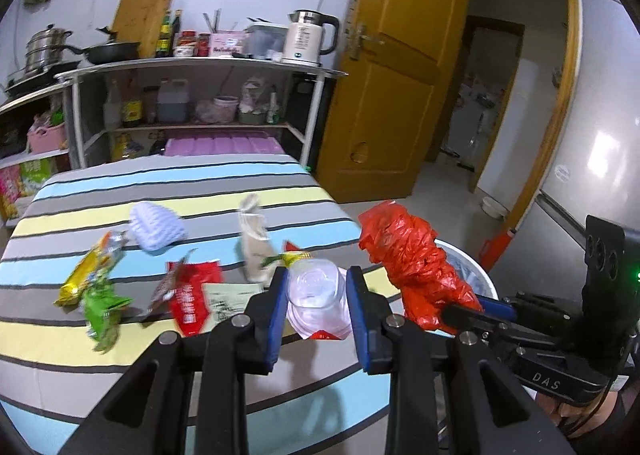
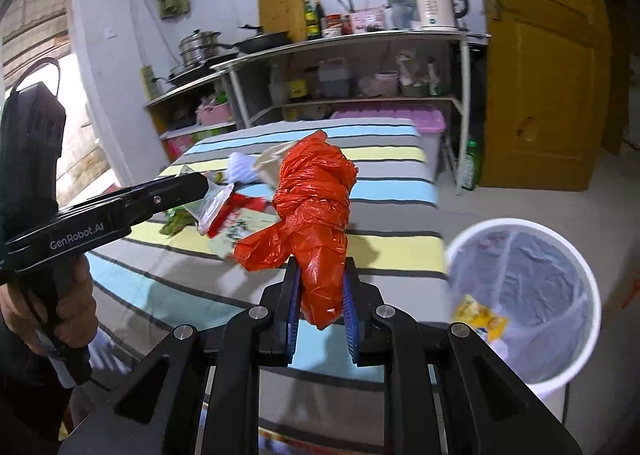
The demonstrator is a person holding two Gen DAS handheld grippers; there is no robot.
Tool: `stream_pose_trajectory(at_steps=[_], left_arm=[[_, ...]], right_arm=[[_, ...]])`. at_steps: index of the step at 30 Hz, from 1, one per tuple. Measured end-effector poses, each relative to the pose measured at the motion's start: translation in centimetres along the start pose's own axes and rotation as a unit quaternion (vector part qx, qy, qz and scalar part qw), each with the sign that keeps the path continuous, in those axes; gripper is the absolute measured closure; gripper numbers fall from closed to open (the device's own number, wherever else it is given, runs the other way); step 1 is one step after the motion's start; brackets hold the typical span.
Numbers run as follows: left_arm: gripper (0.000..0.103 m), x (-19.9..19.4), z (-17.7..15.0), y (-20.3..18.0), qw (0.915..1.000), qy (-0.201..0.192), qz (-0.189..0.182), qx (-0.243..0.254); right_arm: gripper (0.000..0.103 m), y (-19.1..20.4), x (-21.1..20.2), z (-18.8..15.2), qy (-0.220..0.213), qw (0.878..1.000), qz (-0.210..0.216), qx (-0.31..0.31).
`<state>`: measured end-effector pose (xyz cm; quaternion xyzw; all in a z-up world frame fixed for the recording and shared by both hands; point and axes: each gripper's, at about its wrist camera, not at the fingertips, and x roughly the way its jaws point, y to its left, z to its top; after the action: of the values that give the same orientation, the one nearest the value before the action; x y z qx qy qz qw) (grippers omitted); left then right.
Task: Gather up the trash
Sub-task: 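Carry the red bag and clear cup to the bin and release both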
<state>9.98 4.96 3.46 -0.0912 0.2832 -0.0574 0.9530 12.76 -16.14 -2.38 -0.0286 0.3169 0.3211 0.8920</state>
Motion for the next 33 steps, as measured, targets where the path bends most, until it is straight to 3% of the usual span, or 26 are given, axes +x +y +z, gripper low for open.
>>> stream_pose_trajectory(at_steps=[17,33], left_arm=[[0.073,6.3,1.0,-10.1,0.9947,0.031,-0.080,0.056],[0.073,12.9,-0.2,-13.6,0.9880,0.093,-0.105,0.064]], right_arm=[[0.083,-9.6,-3.9,-2.4,-0.006,0.991,-0.105,0.086],[0.083,-15.0,-1.2,-5.0,0.044,0.981,-0.128,0.139]])
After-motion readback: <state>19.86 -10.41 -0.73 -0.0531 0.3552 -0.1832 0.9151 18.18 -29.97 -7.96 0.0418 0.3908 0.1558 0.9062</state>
